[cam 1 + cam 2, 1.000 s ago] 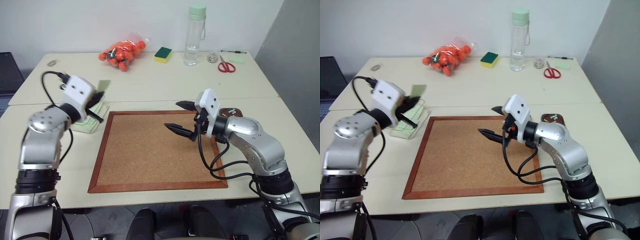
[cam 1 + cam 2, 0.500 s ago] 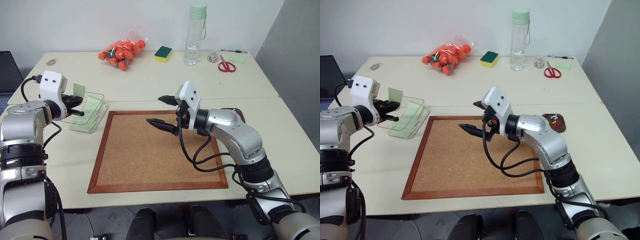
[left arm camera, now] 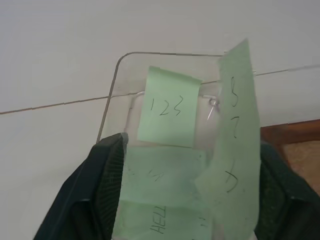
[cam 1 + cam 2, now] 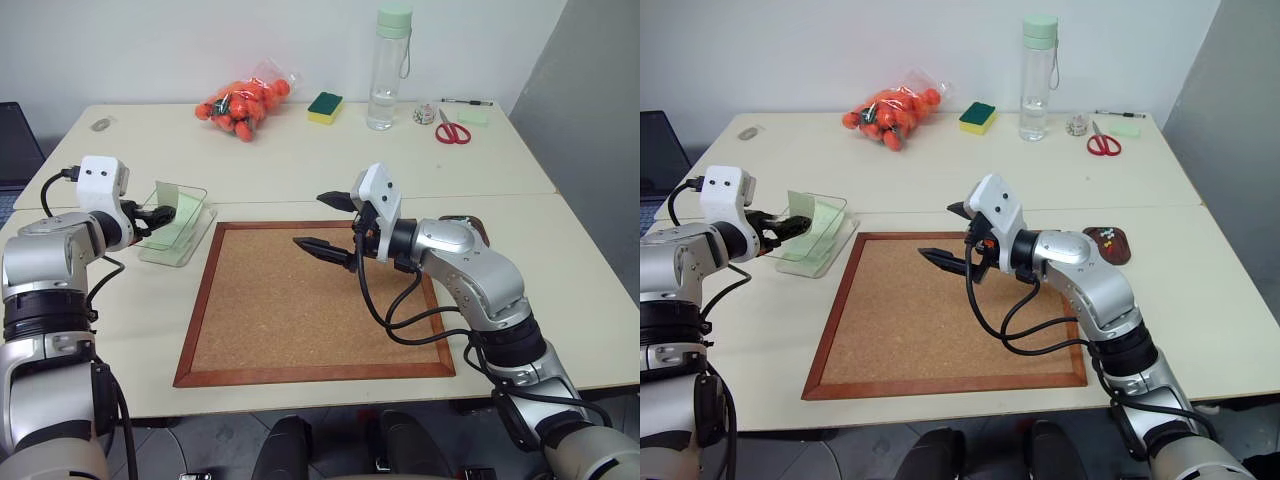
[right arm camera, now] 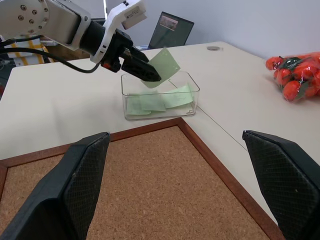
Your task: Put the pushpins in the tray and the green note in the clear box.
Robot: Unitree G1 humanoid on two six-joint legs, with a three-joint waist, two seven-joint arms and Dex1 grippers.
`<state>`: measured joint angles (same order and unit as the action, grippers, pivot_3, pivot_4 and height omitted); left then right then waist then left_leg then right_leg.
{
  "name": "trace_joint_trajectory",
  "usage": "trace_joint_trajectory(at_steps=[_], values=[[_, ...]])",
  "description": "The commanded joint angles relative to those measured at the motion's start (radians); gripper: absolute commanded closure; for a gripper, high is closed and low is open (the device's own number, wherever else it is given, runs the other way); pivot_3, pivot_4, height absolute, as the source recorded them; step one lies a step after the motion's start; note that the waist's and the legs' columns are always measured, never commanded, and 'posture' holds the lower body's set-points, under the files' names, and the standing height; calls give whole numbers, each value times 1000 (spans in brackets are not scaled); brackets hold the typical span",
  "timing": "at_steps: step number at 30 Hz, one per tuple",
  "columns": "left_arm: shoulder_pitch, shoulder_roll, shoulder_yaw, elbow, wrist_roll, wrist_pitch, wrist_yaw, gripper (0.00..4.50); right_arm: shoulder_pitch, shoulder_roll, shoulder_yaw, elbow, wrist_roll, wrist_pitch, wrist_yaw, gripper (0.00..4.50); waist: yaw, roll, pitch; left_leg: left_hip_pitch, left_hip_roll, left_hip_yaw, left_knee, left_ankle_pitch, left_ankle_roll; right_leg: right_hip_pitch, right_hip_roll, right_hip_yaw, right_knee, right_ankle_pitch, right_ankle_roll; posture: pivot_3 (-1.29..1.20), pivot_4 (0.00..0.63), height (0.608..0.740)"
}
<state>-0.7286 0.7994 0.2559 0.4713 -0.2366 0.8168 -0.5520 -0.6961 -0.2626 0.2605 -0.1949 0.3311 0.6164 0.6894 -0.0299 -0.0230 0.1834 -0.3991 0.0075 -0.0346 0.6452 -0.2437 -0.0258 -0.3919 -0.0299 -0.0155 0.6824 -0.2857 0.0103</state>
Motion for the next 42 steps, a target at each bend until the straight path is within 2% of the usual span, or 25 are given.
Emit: trace_joint_trajectory(at_steps=[1,2,7,18,25,29,33,38,42], values=[[-7,-3,44,-50,-28,49,31,303,-17,0,-11,-31,-5,-25,3,0,0,0,0,0,0,0,0,0,0,0,0,0,0,0,0,0,150,740],[-3,-4,40,-51,-25,52,36,131,-18,-1,-11,-30,-5,-26,4,0,0,0,0,0,0,0,0,0,0,0,0,0,0,0,0,0,150,740],[18,-11,21,-55,-20,62,46,131,-18,-3,-13,-32,-8,-24,5,0,0,0,0,0,0,0,0,0,0,-1,0,0,0,0,0,0,150,740],[11,-60,65,-112,-89,183,77,131,-13,-6,-18,-45,-11,-16,2,0,0,0,0,0,0,1,0,0,0,-1,0,1,0,1,-2,0,150,740],[30,-55,78,-186,-46,91,159,131,-8,-6,-21,-53,-8,-11,-1,0,0,0,0,-1,1,2,0,0,0,-2,0,2,0,2,-2,0,150,740],[52,-63,100,-323,-48,24,191,131,3,-12,-28,-64,-1,-6,2,0,1,0,0,-1,1,2,0,0,0,-3,0,2,0,2,-3,0,150,740],[167,-92,101,-566,-115,-8,131,131,56,-35,-67,-109,23,-17,10,0,1,0,0,-1,1,4,0,0,-1,-3,0,3,0,2,-3,0,150,740],[356,-191,57,-843,-170,-54,112,131,233,-134,-132,-217,41,-67,50,0,8,0,0,-1,1,5,-1,0,-1,-2,-1,4,-1,2,-3,0,150,740],[527,-261,-3,-956,-179,-139,73,131,390,-197,-180,-262,33,-140,63,0,12,-1,0,-1,1,6,-1,-1,-1,-1,-2,5,-2,2,-3,0,150,740]])
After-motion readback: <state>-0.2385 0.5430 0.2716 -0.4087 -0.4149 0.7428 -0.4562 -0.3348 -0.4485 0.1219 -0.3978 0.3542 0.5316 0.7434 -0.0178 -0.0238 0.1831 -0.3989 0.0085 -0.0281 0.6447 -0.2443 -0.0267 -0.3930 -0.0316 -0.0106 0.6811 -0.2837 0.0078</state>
